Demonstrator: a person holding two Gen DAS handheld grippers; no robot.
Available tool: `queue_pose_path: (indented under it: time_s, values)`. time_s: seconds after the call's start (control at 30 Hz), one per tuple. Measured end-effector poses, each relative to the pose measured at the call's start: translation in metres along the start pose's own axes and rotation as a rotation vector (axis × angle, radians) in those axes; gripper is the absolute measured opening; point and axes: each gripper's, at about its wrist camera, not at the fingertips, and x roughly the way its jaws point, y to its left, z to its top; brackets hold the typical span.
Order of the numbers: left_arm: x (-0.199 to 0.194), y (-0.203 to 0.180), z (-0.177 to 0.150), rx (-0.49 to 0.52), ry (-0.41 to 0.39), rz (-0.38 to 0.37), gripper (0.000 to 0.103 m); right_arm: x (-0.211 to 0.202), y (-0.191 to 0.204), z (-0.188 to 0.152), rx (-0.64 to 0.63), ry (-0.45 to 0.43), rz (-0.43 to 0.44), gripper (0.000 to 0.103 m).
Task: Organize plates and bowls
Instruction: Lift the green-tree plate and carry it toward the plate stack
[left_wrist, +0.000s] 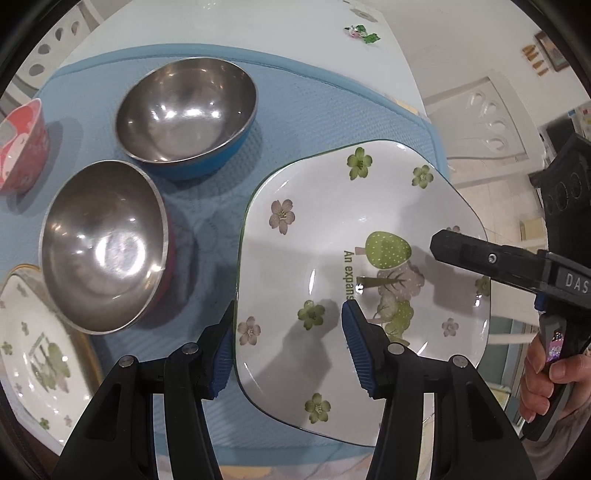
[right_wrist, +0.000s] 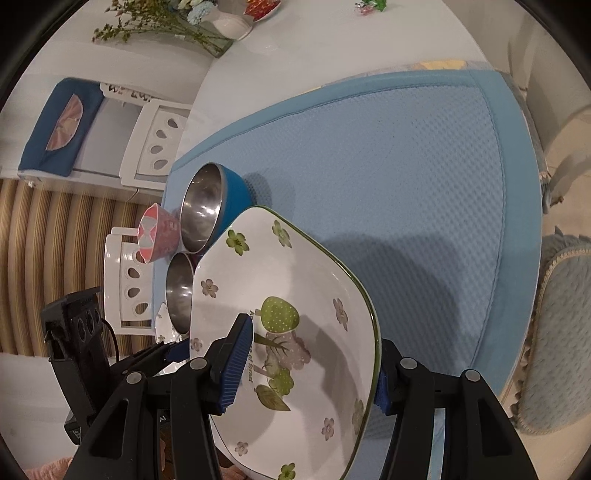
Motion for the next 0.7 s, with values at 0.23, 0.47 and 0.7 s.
queue_pose_path:
  time_s: [0.23, 0.47, 0.7]
  values:
    - [-0.027, 0.023, -0.016, 0.042, -0.013, -0.031, 0.050, -0.001, 0.034, -0.026, 0.024, -0.039, 0.015, 0.055]
    - [-0.061, 0.064, -0.034, 0.036, -0.047, -0.037, 0.050, 0.014, 0.070, -0.042, 0.031, -0.054, 0.041, 0.055]
    - [-0.082, 0.105, -0.046, 0.010, -0.062, -0.038, 0.050, 0.031, 0.112, -0.051, 0.003, -0.053, 0.028, 0.055]
